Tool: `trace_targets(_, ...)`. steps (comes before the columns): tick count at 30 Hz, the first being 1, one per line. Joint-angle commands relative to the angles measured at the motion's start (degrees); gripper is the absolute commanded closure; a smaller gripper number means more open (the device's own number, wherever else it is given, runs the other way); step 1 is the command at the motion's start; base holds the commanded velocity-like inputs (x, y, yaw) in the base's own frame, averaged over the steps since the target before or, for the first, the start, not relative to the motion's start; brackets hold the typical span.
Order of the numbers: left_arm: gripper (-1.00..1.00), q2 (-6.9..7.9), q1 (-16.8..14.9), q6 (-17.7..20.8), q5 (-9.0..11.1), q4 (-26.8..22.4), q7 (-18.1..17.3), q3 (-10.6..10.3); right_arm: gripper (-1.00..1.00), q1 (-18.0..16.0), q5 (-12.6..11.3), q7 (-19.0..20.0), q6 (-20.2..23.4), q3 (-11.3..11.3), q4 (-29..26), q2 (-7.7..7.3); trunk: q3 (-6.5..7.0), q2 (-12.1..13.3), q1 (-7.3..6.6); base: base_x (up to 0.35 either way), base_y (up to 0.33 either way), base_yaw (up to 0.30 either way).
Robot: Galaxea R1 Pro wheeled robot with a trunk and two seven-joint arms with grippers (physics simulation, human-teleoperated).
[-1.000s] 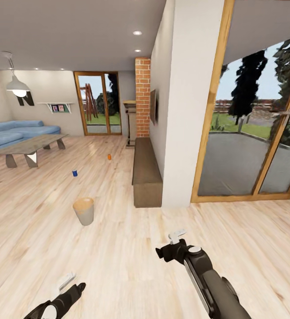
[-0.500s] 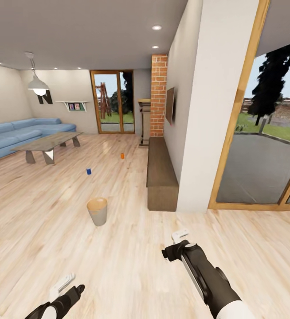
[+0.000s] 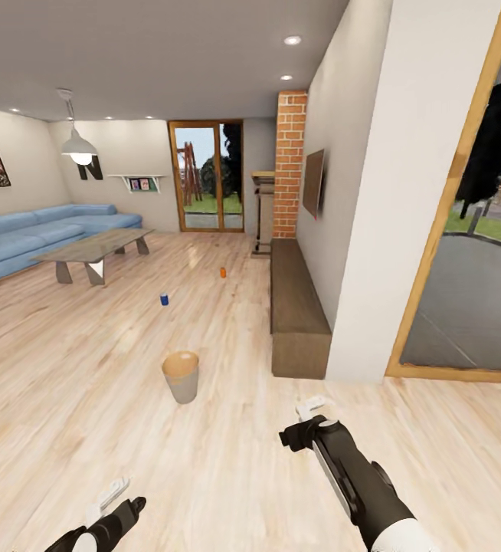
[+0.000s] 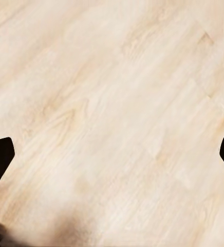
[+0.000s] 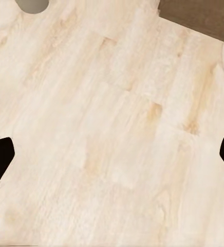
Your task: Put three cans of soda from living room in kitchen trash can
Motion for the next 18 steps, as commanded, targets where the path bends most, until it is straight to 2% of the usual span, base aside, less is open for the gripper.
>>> trace_targets(1,-1.0,0.0,0.0,0.02,0.0,0.02,-0.04,0.02,-1.0,-0.18,-0.08,-0.08,0.89,-0.11,0.43,0.04,-0.01,0.0,0.0,0.301,0.233,0.277)
trace_targets(5,-1.0,0.05,-0.02,0.08,0.01,0.05,-0.22,0.04,-1.0,-1.13,-0.29,-0.79,2.09,-0.34,2.17,0.19,-0.08,0.0,0.0,0.301,0.234,0.285)
trace_targets(10,-1.0,0.08,-0.99,0.17,0.08,2.09,-0.52,-0.03,-1.0,-2.9,-0.7,-3.82,2.36,-0.45,5.57,0.24,-0.2,0.0,0.0,0.301,0.22,0.291)
trace_targets(16,-1.0,0.01,-2.06,0.18,0.08,4.26,-0.65,-0.16,-1.0,-3.25,-0.88,-4.43,2.28,-0.51,6.21,0.25,-0.35,0.0,0.0,0.301,0.21,0.283)
trace_targets(18,-1.0,-0.02,-2.17,0.22,0.1,4.42,-0.82,-0.32,-1.0,-3.29,-0.89,-4.55,2.22,-1.35,6.41,0.25,-0.37,0.0,0.0,0.301,0.198,0.109)
